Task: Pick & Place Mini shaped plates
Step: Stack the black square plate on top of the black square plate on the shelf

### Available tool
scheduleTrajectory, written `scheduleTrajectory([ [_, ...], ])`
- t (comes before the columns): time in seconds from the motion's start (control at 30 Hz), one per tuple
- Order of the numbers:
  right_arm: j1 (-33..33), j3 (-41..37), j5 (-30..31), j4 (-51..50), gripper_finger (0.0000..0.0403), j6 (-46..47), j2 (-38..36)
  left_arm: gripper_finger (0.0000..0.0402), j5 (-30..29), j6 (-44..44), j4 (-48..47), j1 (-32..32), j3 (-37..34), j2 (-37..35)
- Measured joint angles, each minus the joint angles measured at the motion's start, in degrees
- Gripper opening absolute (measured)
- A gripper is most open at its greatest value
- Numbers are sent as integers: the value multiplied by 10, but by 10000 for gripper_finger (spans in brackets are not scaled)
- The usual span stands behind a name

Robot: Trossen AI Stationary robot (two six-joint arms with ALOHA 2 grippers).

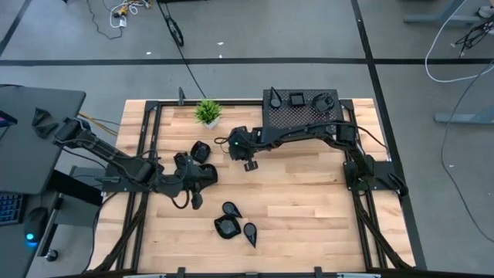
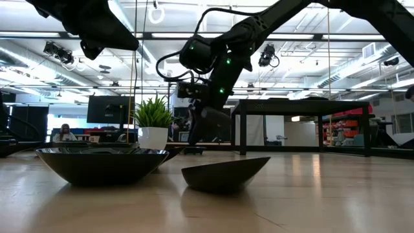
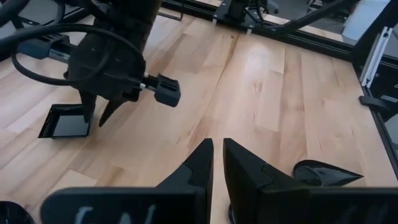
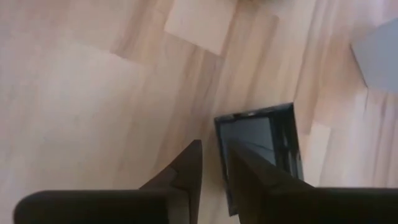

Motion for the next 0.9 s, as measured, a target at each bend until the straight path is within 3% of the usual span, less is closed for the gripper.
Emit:
scheduleTrajectory([
  [0.17,0,-41,57,52,88,-15,0,39,0,0,0,0,0,0],
  [0.37,0,-72,52,97,74,-28,-1,39,-3,0,0,0,0,0],
  [0.7,4,-75,54,106,7,-24,-4,39,-11,3,0,0,0,0],
  [0.9,35,-76,66,98,14,-17,-32,39,-11,3,0,0,0,0],
])
